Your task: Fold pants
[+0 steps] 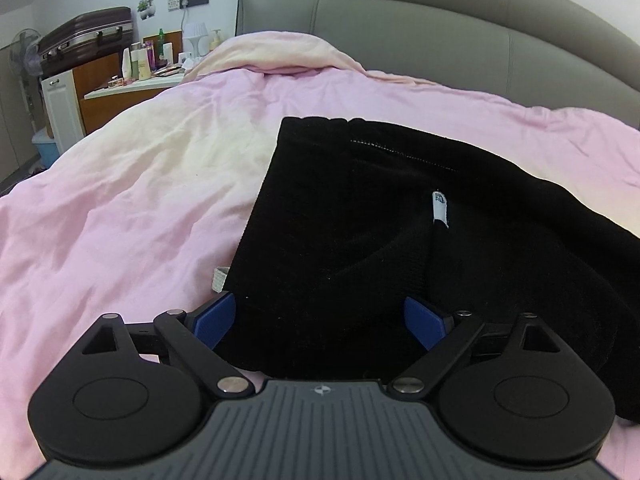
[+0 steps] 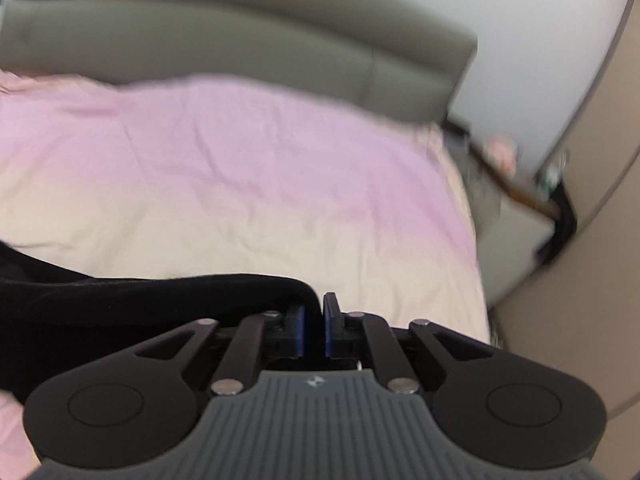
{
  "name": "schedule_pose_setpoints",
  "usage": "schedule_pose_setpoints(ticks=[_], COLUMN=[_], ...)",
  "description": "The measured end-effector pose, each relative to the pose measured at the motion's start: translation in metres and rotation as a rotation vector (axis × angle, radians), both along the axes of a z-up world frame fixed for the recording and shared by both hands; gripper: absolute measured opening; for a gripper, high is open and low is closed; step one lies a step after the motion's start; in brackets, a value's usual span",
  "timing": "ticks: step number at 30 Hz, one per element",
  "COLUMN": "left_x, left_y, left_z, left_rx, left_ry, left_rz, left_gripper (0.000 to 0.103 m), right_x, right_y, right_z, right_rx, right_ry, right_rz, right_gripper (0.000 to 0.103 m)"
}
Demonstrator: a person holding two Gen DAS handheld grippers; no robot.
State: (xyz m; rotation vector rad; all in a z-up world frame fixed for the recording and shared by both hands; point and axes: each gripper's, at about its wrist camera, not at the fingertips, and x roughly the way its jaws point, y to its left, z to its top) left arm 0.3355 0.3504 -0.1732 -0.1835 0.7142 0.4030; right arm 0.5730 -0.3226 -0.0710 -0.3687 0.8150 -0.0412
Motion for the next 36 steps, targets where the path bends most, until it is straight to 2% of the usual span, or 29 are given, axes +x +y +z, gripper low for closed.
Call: schedule_pose_setpoints(ticks=[1, 2, 3, 5, 11, 14, 17, 20, 25, 27, 28, 30, 31, 32, 34, 36], left_x=[0.000, 0.001, 0.000, -0.002, -0.004, -0.009, -0.015, -0.023, -0.029, -0.031, -0.031, -0.029, -0.029, -0.027, -0.026, -0.024], left_y=[0.002, 0.004, 0.006, 0.009, 0.019, 0.021, 0.029, 0.038, 0.052, 0.054, 0.054, 0.052, 0.051, 0.048, 0.045, 0.043], left_z=[0.000, -0.001, -0.001, -0.003, -0.005, -0.003, 0.003, 0.006, 0.000, 0.000, 0.000, 0.000, -0.001, -0.001, 0.000, 0.001], left_rx=[-0.008, -0.015, -0.018, -0.016, -0.086, -0.114, -0.180, -0.255, -0.356, -0.367, -0.366, -0.354, -0.343, -0.328, -0.306, -0.298], left_ry=[-0.001, -0.003, -0.004, -0.006, -0.018, -0.027, -0.046, -0.075, -0.072, -0.086, -0.090, -0.088, -0.081, -0.074, -0.063, -0.059], left_rz=[0.000, 0.001, 0.002, 0.001, 0.043, 0.055, 0.092, 0.122, 0.177, 0.180, 0.181, 0.179, 0.175, 0.170, 0.161, 0.160], left_gripper=[0.103, 0.103, 0.103, 0.103, 0.103, 0.103, 0.103, 0.103, 0.103, 0.103, 0.103, 0.103, 0.103, 0.103, 0.103, 0.103], right_x=[0.022, 0.037, 0.045, 0.045, -0.005, -0.035, -0.051, -0.058, -0.052, -0.050, -0.048, -0.047, -0.047, -0.049, -0.055, -0.062], right_y=[-0.001, -0.004, -0.005, -0.005, 0.000, -0.012, -0.027, -0.033, -0.029, -0.029, -0.030, -0.032, -0.033, -0.034, -0.027, -0.019], right_z=[-0.015, -0.027, -0.032, -0.038, -0.065, -0.083, -0.113, -0.138, -0.158, -0.167, -0.172, -0.178, -0.180, -0.176, -0.147, -0.104], right_rx=[-0.044, -0.083, -0.102, -0.048, 0.280, 0.505, 0.697, 0.844, 0.968, 1.010, 1.033, 1.069, 1.089, 1.098, 1.138, 1.210], right_ry=[0.051, 0.072, 0.054, -0.002, -0.009, -0.020, 0.011, 0.030, 0.030, 0.031, 0.019, -0.003, -0.012, -0.037, -0.134, -0.236], right_rz=[-0.109, -0.204, -0.273, -0.302, -0.222, -0.257, -0.351, -0.416, -0.474, -0.489, -0.497, -0.533, -0.556, -0.577, -0.537, -0.409], right_gripper=[0.026, 0.028, 0.028, 0.029, 0.034, 0.036, 0.036, 0.036, 0.038, 0.035, 0.024, 0.011, 0.000, 0.000, 0.000, 0.000])
